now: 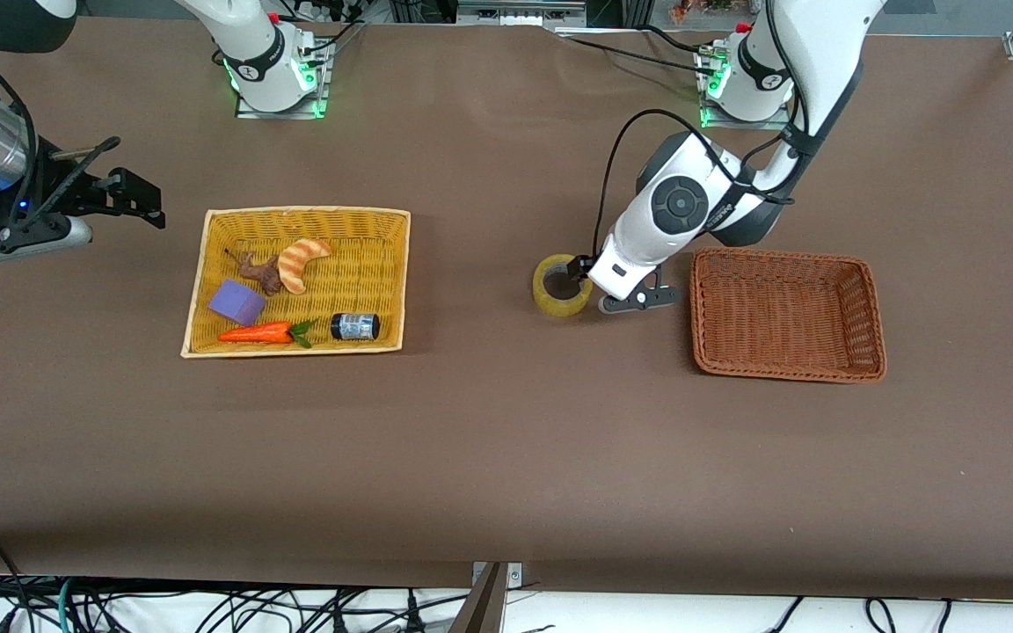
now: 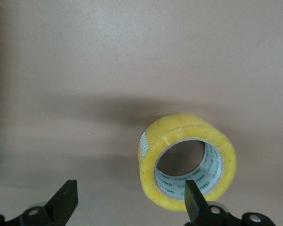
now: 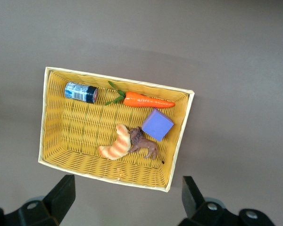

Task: Transfer tape with both arms
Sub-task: 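Set the tape on the table while the left gripper reaches toward it, then grasp the tape with the left gripper while the right gripper withdraws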

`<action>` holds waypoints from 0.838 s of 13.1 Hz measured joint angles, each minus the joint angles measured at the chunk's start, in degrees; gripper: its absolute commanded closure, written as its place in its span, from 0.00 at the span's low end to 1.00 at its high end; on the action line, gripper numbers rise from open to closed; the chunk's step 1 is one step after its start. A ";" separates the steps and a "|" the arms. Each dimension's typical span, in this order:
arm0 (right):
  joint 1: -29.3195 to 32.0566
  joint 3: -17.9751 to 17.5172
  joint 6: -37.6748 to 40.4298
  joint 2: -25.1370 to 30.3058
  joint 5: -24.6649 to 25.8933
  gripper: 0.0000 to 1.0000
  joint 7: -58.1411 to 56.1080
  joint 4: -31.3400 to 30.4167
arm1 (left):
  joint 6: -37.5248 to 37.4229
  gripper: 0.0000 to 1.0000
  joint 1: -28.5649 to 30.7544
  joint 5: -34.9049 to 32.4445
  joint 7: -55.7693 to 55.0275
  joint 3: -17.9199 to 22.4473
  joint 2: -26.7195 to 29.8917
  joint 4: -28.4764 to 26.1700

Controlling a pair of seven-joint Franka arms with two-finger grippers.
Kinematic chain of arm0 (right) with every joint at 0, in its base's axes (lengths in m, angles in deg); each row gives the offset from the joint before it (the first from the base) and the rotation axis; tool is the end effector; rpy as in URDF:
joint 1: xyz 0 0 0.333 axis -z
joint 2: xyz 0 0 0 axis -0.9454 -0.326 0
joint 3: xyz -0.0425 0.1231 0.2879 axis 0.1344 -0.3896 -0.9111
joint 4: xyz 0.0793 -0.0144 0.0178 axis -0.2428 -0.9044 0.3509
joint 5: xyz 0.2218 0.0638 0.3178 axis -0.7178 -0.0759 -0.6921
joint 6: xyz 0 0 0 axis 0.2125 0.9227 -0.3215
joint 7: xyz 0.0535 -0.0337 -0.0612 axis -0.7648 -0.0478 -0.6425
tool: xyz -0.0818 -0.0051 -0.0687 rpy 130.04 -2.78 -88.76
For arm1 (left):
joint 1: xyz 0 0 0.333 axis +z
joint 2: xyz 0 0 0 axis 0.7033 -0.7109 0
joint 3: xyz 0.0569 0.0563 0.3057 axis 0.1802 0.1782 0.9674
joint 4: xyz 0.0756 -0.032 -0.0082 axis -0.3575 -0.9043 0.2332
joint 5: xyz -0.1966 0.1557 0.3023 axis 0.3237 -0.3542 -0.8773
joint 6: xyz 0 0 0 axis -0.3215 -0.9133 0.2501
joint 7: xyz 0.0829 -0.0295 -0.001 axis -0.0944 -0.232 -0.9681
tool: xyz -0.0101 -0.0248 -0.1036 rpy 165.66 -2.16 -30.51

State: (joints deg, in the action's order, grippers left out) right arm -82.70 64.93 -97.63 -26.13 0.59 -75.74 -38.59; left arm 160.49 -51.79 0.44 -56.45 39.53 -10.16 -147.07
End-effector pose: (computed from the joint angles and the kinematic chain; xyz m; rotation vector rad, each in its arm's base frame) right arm 0.5631 0.0554 0.5768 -3.0911 -0.3227 0.0715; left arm 0.4959 -0.3317 0.2535 3.0185 0.2945 -0.2272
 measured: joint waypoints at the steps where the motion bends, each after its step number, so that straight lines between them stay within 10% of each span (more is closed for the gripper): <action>1: 0.00 -0.14 0.17 0.00 0.05 0.00 0.01 0.48 | 1.15 0.00 0.00 -2.00 -2.13 -0.63 -0.18 -1.07; 8: 0.21 -0.24 0.57 -0.01 0.70 0.00 0.11 0.95 | 8.42 0.07 -0.43 -16.16 -15.87 -2.03 -6.69 -2.50; 10: 0.35 -0.24 0.62 -0.05 0.96 0.00 0.11 0.95 | 9.19 0.88 -0.43 -16.16 -16.14 -2.03 -7.45 -2.47; 11: 0.42 -0.23 0.63 -0.07 1.30 0.00 0.11 0.95 | 9.27 1.00 -0.43 -16.16 -16.33 -2.03 -7.54 -2.42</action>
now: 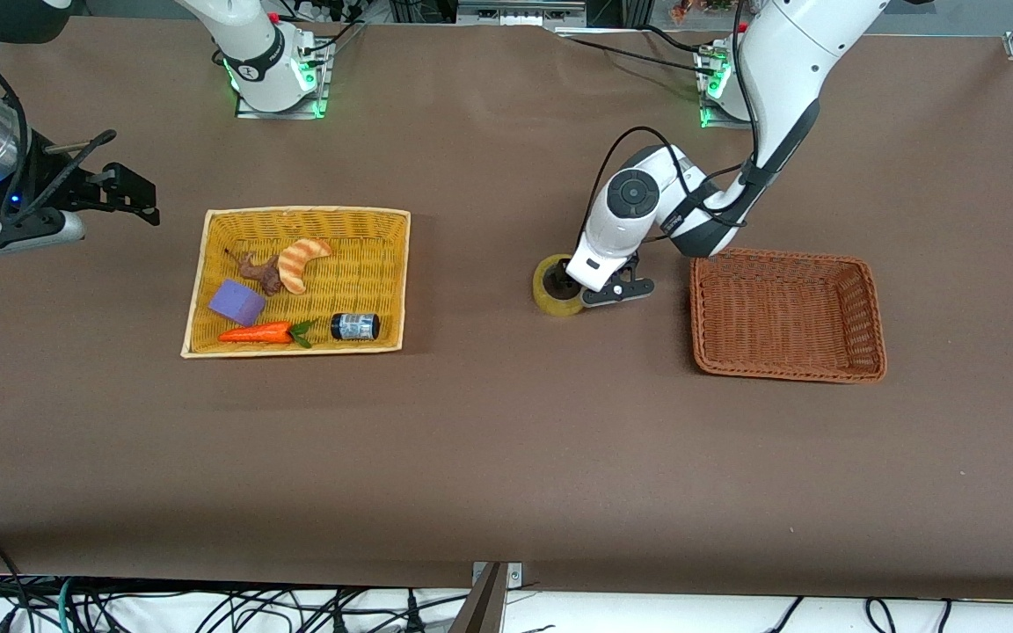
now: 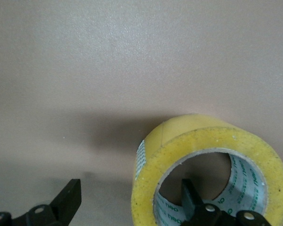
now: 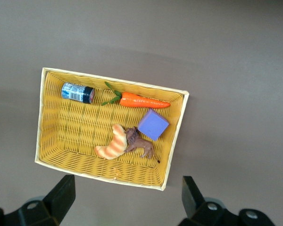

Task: Transfer tape with both arms
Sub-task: 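Grasp the tape with the left gripper while the right gripper withdraws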

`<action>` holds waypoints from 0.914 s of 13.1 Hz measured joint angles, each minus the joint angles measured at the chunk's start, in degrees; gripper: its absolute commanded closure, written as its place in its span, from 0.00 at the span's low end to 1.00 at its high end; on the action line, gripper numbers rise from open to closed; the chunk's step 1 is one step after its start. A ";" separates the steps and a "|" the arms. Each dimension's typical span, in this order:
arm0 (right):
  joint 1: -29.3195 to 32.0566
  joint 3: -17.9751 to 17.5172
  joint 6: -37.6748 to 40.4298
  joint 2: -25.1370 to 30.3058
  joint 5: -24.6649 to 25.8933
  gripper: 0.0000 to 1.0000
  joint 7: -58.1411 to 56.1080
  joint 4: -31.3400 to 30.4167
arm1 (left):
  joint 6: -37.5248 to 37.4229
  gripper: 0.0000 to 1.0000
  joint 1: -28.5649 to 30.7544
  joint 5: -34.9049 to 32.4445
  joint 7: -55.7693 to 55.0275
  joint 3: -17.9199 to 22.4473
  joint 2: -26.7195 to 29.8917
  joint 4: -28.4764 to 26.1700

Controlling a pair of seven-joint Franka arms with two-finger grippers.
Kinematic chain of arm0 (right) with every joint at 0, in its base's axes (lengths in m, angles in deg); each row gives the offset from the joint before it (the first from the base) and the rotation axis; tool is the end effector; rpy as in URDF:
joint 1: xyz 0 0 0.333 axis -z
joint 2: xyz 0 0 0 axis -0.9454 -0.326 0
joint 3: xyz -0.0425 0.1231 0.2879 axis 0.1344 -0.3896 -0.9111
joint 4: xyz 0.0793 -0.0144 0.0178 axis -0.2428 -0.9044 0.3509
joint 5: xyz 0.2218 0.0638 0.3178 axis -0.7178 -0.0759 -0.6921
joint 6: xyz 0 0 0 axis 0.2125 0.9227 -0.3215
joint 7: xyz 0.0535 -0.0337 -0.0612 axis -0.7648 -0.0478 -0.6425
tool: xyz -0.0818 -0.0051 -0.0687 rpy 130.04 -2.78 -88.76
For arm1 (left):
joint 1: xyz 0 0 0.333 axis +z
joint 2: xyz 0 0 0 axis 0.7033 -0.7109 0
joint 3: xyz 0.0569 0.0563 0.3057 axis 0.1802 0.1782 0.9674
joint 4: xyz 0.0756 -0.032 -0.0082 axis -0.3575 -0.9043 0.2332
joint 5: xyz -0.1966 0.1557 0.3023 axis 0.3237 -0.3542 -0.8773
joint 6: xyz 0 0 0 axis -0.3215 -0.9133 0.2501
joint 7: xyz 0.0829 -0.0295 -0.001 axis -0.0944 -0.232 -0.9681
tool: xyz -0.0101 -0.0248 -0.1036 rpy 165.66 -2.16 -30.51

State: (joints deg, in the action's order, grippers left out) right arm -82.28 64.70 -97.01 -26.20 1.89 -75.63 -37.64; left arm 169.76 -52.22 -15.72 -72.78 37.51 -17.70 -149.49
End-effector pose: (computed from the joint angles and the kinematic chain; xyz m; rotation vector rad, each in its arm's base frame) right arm 0.5637 0.0513 0.5831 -3.1143 -0.3202 0.0655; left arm 0.4676 -0.3546 0.1871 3.0719 0.3588 -0.1147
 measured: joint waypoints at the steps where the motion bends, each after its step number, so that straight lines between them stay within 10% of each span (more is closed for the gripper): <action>1: 0.03 0.00 0.01 -0.01 0.31 0.00 0.00 0.00 | 0.01 1.00 0.00 0.00 -0.22 0.00 -0.01 0.08; 12: 0.05 -0.04 0.02 -0.02 2.12 0.00 0.00 0.71 | -1.46 1.00 1.02 0.00 -1.37 0.10 -0.03 2.03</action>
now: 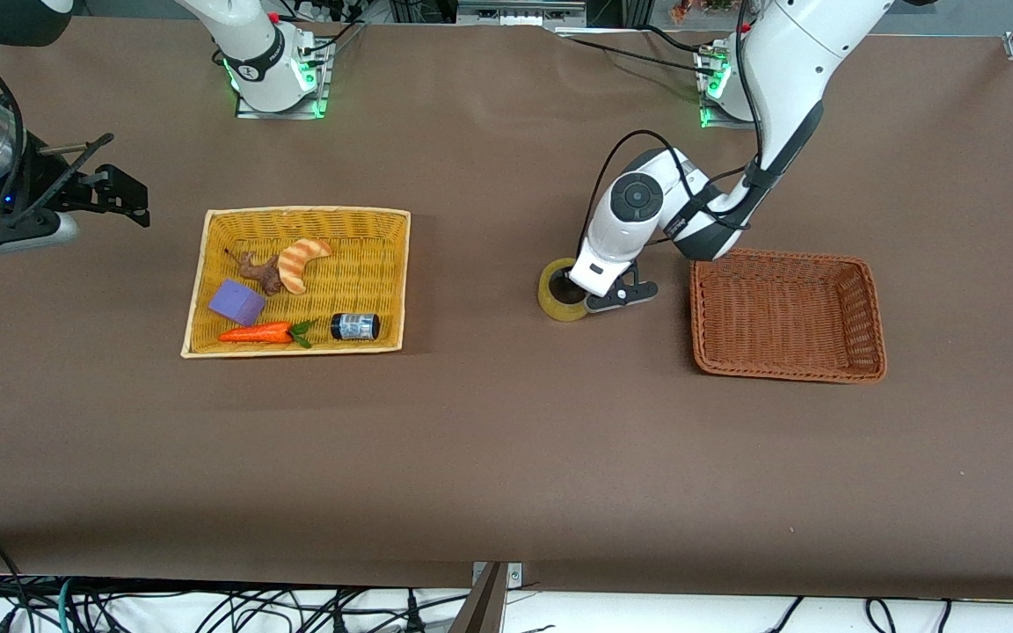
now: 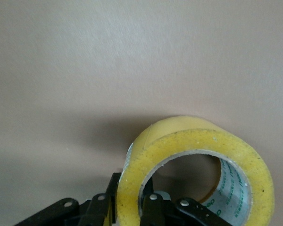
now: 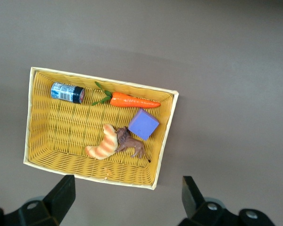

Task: Transfer tape with both arms
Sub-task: 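Grasp the tape with the left gripper while the right gripper withdraws, then carry the tape with the left gripper and lower it into the basket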

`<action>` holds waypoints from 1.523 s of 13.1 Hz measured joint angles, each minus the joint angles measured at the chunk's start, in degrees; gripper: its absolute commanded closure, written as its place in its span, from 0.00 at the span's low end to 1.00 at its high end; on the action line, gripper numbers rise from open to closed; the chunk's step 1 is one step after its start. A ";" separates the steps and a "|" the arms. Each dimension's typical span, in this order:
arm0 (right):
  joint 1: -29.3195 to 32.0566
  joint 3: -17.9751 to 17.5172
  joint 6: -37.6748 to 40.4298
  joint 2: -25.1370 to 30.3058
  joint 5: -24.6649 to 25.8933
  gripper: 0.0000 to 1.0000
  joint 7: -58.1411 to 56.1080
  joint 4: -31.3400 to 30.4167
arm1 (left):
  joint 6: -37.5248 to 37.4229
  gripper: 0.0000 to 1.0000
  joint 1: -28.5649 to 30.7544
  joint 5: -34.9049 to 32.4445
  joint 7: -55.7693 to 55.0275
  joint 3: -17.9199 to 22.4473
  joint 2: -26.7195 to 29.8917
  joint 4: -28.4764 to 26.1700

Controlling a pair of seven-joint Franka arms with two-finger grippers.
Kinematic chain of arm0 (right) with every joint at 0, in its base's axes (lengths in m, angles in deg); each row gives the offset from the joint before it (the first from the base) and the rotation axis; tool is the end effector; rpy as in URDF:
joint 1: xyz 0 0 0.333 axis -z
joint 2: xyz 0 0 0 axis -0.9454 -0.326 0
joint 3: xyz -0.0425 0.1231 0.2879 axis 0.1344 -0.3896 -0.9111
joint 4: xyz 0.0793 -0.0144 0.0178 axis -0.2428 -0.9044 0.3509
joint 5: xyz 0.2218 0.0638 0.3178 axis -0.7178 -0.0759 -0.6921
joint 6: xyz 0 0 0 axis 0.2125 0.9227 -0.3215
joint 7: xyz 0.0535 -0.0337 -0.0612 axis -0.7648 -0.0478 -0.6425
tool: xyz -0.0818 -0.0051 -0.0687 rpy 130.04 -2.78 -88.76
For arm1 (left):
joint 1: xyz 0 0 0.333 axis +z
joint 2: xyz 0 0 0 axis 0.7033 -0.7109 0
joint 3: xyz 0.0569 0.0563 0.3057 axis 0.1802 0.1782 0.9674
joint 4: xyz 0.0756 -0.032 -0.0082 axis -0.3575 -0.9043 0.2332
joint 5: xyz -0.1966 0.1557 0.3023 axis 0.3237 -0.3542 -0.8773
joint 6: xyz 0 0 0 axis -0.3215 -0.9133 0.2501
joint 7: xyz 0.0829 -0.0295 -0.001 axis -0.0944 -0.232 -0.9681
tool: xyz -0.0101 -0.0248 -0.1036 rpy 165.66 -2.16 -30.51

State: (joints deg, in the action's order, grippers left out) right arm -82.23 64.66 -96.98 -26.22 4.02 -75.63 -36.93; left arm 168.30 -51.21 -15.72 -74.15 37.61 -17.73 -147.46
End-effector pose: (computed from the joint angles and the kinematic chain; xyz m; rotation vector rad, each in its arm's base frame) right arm 0.5648 0.0475 0.5887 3.0974 0.3220 -0.0481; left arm 0.4856 -0.3479 0.1969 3.0624 0.4354 -0.0971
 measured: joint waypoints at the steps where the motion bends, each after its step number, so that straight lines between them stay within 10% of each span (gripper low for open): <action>1: 0.00 0.00 0.01 0.00 0.00 0.00 0.00 0.31 | -3.21 1.00 0.49 0.00 0.52 -0.05 0.34 1.65; 8: 0.01 -0.05 0.06 -0.01 0.04 0.00 0.00 0.52 | -32.95 1.00 8.14 6.96 43.67 8.33 9.62 15.72; 12: 0.01 -0.05 0.19 -0.02 0.06 0.00 0.00 0.53 | -33.30 1.00 8.66 7.14 63.22 19.01 10.19 14.76; 20: 0.02 -0.05 0.30 -0.02 0.10 0.00 0.00 0.55 | -15.62 1.00 9.24 7.17 69.21 24.66 9.81 3.41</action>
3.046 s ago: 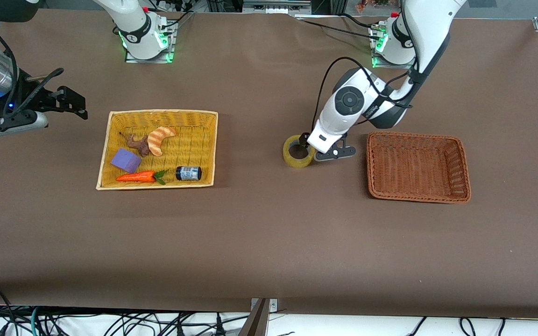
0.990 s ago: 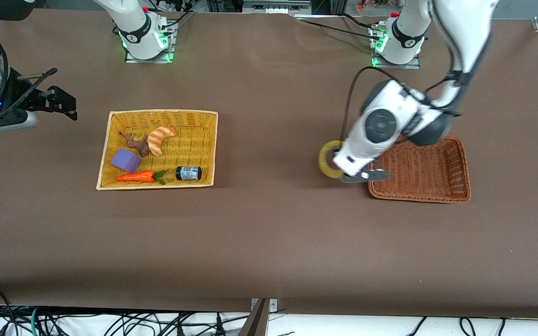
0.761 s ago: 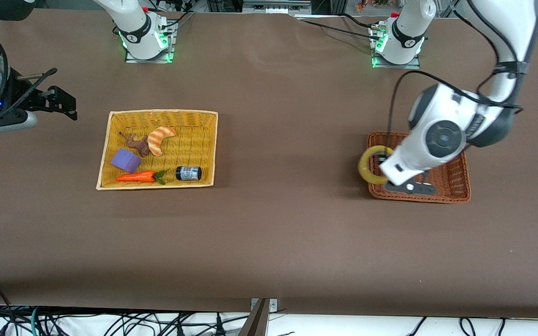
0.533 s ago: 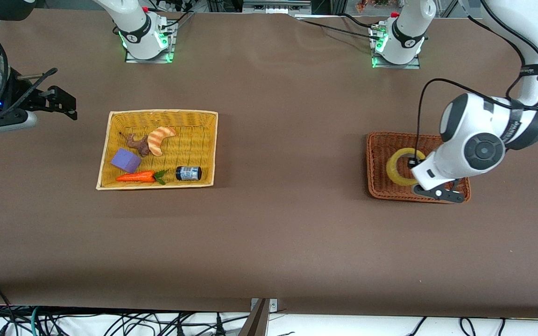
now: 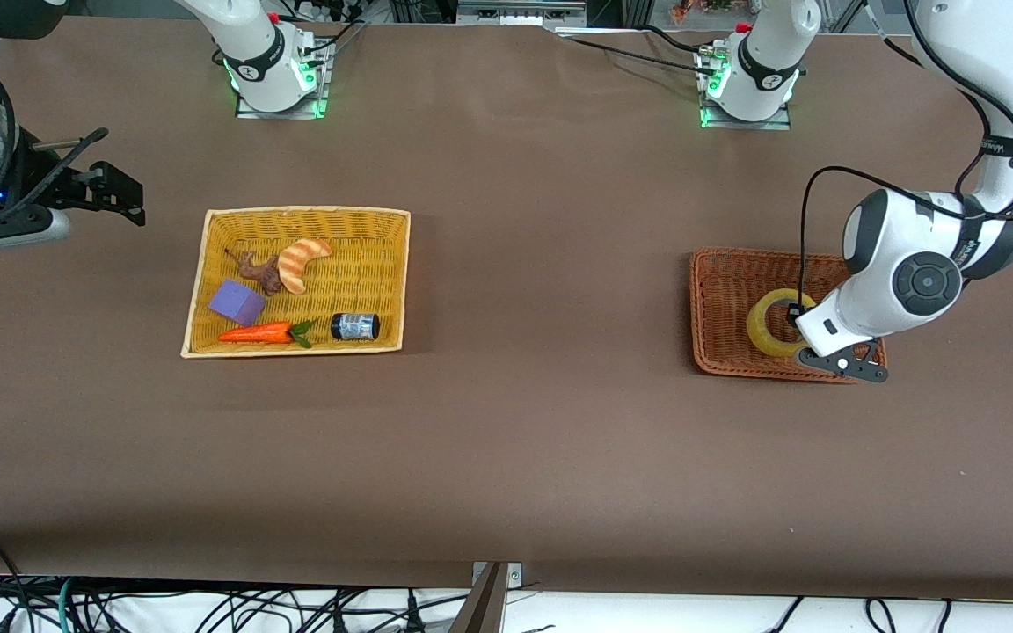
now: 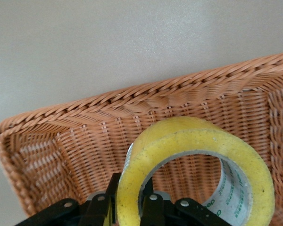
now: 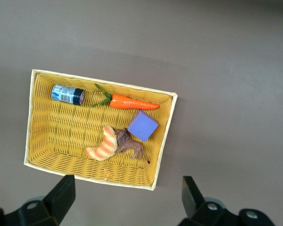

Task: Transfer tape with both arms
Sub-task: 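Carry the tape with the left gripper and lower it into the basket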

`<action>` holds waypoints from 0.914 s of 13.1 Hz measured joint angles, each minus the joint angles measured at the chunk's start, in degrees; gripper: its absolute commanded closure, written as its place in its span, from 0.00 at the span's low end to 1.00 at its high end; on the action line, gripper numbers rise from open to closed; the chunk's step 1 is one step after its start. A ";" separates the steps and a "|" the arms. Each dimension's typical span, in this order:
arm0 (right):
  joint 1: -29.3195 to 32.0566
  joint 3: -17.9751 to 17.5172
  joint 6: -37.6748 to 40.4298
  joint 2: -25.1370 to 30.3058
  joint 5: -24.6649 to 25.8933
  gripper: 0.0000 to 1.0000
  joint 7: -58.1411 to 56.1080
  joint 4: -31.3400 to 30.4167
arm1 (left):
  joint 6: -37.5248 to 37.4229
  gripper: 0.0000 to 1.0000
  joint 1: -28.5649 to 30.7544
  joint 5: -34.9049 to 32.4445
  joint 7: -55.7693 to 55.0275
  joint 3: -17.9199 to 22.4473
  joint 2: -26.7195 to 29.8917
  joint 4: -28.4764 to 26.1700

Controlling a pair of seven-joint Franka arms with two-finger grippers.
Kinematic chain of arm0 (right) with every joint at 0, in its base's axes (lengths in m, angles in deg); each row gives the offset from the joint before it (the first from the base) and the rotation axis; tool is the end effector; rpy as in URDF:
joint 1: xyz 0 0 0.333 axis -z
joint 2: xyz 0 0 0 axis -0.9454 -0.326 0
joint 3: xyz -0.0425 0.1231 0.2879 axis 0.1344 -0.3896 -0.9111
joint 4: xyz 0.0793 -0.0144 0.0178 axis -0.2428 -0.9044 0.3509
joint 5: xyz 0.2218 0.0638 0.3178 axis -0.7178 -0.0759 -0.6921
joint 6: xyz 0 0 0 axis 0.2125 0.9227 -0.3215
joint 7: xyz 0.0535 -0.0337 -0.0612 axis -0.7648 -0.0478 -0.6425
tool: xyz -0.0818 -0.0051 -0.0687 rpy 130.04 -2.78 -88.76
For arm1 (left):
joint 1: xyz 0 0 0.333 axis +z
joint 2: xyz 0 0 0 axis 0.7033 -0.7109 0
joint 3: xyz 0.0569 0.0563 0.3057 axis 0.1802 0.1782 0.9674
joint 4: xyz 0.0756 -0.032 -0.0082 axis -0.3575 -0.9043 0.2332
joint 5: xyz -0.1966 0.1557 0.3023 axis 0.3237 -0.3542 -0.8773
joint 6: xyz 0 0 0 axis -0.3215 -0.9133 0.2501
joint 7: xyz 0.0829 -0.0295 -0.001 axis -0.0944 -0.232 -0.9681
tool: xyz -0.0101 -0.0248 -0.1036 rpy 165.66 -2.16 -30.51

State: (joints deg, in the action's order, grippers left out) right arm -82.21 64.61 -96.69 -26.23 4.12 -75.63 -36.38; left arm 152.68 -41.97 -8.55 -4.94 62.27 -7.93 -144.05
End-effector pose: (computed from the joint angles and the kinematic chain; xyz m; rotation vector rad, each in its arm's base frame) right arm 0.5648 0.0476 0.5927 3.0956 0.3225 -0.0413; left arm 0.5986 -0.0129 0.2608 -3.0008 0.4023 0.2205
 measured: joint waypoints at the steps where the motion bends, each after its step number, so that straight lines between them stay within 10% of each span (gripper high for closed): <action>1: 0.00 0.00 0.01 0.00 0.00 0.00 0.00 0.00 | 1.68 1.00 0.12 0.04 0.00 0.03 -0.34 -1.13; 8: 0.00 0.00 0.02 0.00 0.01 0.00 0.00 0.00 | 7.06 0.99 0.68 0.25 -0.38 0.21 -3.93 -1.92; 10: 0.00 0.00 0.02 0.00 0.01 0.00 0.00 0.00 | 7.06 0.47 0.78 0.36 -0.71 0.21 -4.12 -1.83; 11: 0.00 0.00 0.02 0.00 0.01 0.00 0.00 0.00 | 6.91 0.00 0.78 0.37 -0.79 0.17 -4.10 -1.61; 12: 0.01 0.00 0.02 0.00 0.03 0.00 0.00 0.02 | 6.17 0.00 0.75 0.42 -0.88 0.09 -4.06 -1.07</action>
State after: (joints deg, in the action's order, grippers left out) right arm -82.19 64.61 -96.67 -26.24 4.15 -75.63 -36.37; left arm 158.84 -41.21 -8.13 -5.82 62.36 -11.98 -145.12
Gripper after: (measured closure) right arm 0.000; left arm 0.731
